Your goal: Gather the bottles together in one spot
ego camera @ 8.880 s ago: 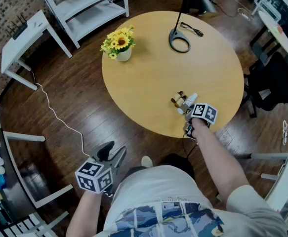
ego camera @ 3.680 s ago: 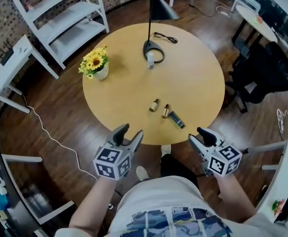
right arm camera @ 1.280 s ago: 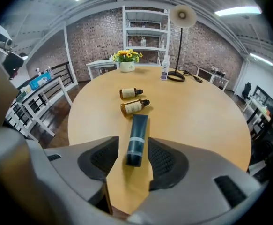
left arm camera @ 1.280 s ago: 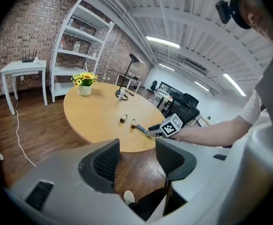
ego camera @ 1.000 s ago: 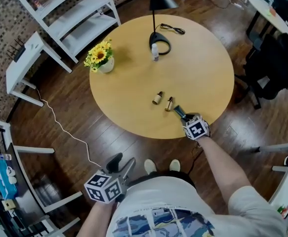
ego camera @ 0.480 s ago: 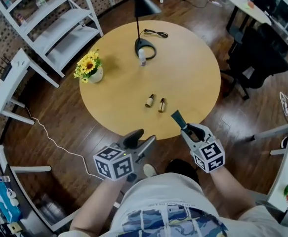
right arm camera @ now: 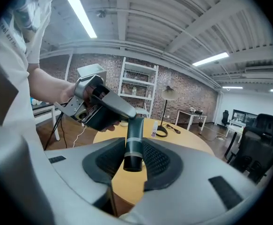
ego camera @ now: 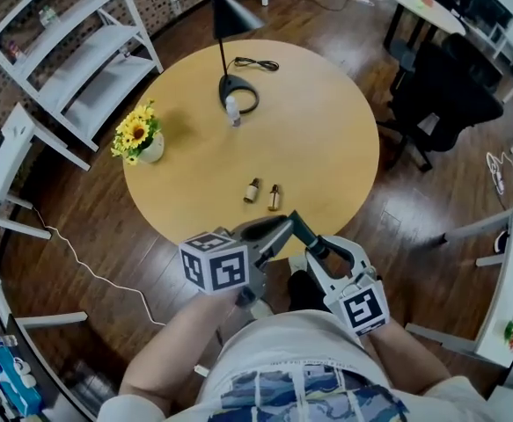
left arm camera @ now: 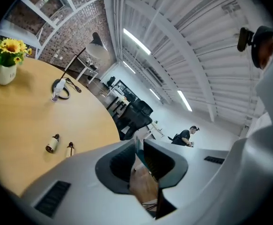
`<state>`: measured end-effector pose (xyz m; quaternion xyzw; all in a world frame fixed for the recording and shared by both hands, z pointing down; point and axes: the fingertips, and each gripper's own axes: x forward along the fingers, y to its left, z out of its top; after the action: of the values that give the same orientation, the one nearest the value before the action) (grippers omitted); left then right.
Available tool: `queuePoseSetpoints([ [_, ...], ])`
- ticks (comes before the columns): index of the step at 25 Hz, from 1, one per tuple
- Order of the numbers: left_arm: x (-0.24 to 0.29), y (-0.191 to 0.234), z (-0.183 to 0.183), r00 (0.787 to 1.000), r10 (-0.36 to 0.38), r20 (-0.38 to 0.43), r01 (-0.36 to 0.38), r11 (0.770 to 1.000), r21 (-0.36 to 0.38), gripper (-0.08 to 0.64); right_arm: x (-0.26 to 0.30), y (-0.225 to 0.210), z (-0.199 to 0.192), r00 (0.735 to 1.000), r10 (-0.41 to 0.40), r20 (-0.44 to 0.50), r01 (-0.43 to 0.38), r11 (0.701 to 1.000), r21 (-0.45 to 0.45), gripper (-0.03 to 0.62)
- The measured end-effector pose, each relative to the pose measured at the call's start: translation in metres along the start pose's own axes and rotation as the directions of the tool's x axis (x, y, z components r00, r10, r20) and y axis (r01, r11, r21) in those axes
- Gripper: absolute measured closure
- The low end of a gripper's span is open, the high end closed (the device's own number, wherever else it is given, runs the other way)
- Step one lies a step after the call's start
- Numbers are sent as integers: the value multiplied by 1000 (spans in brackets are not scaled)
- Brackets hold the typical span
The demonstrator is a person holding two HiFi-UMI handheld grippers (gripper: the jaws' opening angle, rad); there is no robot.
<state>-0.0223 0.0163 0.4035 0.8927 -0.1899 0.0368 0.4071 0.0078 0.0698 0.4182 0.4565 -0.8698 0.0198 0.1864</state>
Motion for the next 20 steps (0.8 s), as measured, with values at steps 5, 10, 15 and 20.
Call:
queuePoseSetpoints([
  [5, 33, 31, 27, 1000, 19, 10, -17, 994, -111, 505, 27, -40, 0, 1000, 30, 10, -30, 999, -20, 459],
  [10, 65, 56, 60, 998, 30, 50, -18, 977, -213, 506, 57, -84, 1, 997, 73, 33, -73, 997, -4, 459],
  [15, 90, 70, 90, 998, 59, 36, -54, 991, -121, 531, 88, -120, -9, 993, 119, 12, -118, 993, -18, 456],
  [20, 118, 83, 115, 992, 125, 14, -126, 991, 47, 537, 116, -150, -13, 986, 168, 1, -168, 984, -55, 456],
])
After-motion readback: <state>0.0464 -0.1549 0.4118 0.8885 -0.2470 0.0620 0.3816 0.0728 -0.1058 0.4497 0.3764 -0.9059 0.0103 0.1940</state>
